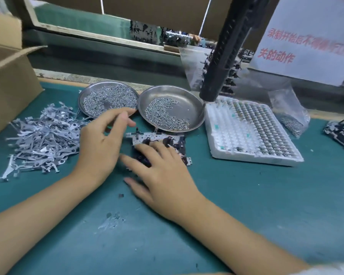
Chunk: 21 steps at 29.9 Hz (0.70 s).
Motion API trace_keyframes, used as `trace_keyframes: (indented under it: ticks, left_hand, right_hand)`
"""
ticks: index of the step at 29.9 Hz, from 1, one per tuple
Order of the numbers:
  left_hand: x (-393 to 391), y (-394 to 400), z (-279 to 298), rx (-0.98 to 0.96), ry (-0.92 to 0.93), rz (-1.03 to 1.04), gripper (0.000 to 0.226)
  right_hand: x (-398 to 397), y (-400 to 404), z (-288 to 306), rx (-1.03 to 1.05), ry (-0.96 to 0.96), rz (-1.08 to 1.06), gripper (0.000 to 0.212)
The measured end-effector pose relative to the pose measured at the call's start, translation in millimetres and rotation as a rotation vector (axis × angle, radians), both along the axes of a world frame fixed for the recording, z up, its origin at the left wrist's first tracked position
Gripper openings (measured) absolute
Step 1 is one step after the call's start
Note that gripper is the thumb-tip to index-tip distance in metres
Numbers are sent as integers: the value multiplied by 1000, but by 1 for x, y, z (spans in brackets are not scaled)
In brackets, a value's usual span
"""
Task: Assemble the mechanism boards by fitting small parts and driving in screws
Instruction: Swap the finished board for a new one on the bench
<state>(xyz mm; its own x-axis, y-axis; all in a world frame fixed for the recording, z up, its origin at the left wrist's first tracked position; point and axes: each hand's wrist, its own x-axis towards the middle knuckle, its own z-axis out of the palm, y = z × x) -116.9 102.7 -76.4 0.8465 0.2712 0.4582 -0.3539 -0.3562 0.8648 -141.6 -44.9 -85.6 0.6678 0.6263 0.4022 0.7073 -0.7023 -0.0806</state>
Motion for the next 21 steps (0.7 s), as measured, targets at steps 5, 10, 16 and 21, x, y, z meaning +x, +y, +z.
trace_keyframes:
  ticks: [5, 10, 16, 21]
  left_hand:
    - [0, 1, -3, 19, -23, 4, 21]
    - [1, 4, -8, 69, -42, -18, 21]
    - [7, 8, -16, 93, -29, 6, 23]
    - [5, 3, -17, 169, -33, -13, 24]
  right_hand:
    - [-25, -12, 8, -160, -7, -42, 31]
    - [-67, -55, 7, -113, -46, -61, 20]
    - [-83, -183, 13, -169, -101, -485, 20]
    - [-62, -221, 20, -69, -95, -761, 43]
